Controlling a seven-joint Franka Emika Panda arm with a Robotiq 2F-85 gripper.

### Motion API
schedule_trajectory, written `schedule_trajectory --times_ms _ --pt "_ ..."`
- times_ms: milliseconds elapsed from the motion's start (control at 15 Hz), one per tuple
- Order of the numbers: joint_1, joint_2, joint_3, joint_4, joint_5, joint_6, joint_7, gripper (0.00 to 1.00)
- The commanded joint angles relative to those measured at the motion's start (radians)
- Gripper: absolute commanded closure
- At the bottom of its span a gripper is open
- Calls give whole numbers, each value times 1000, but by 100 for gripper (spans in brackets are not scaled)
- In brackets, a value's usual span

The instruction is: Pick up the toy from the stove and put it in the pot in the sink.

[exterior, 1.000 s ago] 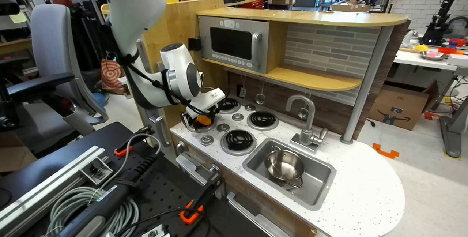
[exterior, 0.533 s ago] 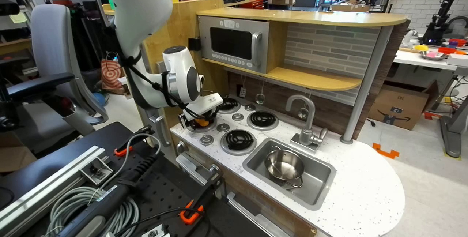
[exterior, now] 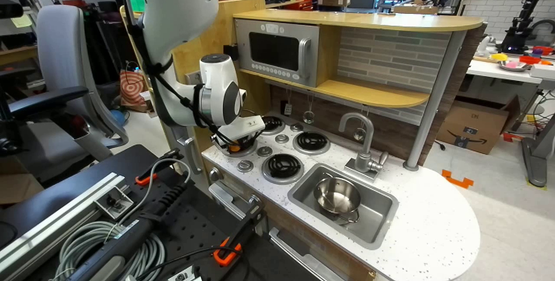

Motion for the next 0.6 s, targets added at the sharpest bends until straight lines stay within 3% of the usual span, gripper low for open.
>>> schedule_trajectory --times_ms 0,333,533 --pt "-78 -3 54 29 30 14 -21 82" --pt "-159 -79 60 -3 33 60 -17 82" --pt "-211 -120 37 -22 45 21 -7 82"
